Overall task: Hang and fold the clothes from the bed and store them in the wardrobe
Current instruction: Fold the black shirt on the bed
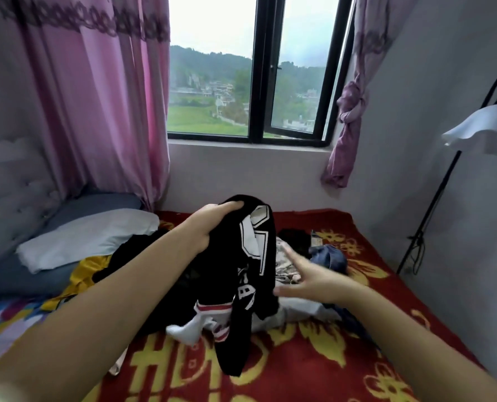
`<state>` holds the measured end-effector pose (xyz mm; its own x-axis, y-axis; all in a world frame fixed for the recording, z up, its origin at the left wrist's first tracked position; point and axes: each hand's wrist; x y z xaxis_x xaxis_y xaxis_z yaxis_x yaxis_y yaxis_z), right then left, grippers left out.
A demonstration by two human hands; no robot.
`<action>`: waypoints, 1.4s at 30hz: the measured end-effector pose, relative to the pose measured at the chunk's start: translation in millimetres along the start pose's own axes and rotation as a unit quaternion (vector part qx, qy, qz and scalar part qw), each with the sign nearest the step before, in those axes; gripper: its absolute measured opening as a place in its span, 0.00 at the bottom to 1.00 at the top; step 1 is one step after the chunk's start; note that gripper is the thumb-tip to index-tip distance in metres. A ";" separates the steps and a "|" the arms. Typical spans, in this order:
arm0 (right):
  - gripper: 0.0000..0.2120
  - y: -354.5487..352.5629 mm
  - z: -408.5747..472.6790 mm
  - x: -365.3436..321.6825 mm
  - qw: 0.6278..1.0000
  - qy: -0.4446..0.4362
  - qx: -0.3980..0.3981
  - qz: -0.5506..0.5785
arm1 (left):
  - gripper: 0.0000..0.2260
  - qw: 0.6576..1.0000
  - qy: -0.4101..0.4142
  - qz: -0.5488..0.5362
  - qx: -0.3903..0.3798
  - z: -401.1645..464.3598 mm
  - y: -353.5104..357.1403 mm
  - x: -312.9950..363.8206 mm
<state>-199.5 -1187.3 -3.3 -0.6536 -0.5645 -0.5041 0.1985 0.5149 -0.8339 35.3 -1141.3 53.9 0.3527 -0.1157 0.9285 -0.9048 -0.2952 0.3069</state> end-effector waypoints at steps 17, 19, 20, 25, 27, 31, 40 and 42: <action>0.17 66.5 27.7 -46.8 0.986 0.010 0.076 0.148 | 0.14 0.948 0.018 -0.312 0.064 10.7 37.3 12.2; 0.14 61.1 30.4 -51.2 0.981 -0.011 0.108 0.162 | 0.13 0.940 0.015 -0.337 0.060 11.7 41.5 9.7; 0.14 58.1 31.2 -53.3 0.981 -0.006 0.113 0.159 | 0.13 0.936 0.017 -0.348 0.058 11.8 44.1 8.7; 0.10 34.7 33.6 -58.1 0.962 0.050 0.141 0.226 | 0.09 0.950 0.028 -0.310 0.010 10.5 44.2 10.0; 0.08 12.2 29.8 -63.4 0.923 0.048 0.177 0.338 | 0.09 0.986 0.029 -0.166 -0.004 9.1 32.0 9.0; 0.11 -32.5 27.3 -62.2 0.799 0.064 0.207 0.561 | 0.18 0.997 0.039 -0.013 -0.059 -4.8 11.1 -19.1; 0.13 -72.0 20.8 -48.4 0.702 0.091 0.199 0.678 | 0.10 0.982 0.076 0.114 -0.133 -25.2 -11.3 -105.6; 0.12 -77.2 25.1 -30.6 0.647 0.113 0.250 0.712 | 0.08 0.991 0.114 0.045 -0.056 -16.7 -12.0 -93.0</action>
<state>-176.5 -1226.0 70.9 0.3727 0.3885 -0.8427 0.8909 0.1043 0.4421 9.4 -1111.1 -32.6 0.2177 0.0846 0.9723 -0.9555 -0.1847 0.2300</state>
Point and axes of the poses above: each hand's wrist, its own z-axis towards the middle knuckle, its own y-axis out of the palm, x = y × z, and after that the axes turned 10 degrees about -z, right-handed
